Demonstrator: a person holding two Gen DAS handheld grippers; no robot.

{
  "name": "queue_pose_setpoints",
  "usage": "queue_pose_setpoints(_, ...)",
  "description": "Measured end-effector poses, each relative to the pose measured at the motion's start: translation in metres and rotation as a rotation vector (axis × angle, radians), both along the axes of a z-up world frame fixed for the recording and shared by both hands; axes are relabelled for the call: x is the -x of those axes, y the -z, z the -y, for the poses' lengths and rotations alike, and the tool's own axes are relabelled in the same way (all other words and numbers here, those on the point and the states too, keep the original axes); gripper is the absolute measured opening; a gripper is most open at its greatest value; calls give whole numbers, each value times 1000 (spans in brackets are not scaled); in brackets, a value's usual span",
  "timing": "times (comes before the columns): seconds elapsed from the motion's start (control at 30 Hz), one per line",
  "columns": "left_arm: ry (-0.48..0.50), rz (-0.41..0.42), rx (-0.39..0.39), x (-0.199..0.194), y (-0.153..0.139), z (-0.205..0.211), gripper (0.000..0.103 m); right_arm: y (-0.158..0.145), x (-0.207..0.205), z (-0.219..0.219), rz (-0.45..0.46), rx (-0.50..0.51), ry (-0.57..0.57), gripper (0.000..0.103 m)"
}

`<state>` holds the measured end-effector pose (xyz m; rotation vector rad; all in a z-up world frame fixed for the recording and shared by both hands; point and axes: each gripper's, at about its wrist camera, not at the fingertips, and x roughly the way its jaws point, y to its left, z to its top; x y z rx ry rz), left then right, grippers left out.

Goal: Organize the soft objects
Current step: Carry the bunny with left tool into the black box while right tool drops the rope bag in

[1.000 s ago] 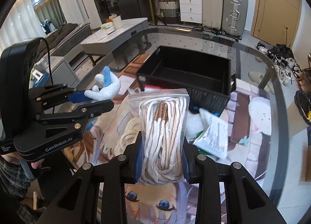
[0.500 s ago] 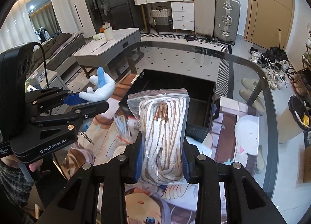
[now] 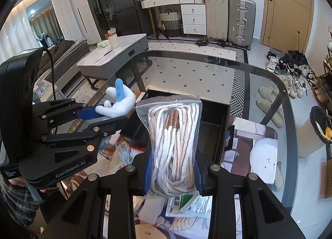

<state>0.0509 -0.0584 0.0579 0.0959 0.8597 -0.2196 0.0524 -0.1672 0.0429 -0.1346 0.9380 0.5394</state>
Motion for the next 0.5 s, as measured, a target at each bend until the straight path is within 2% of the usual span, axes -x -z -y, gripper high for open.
queue_pose_setpoints(0.5, -5, -50, 7, -38, 19, 7, 27, 19, -38, -6, -45, -7, 10, 32)
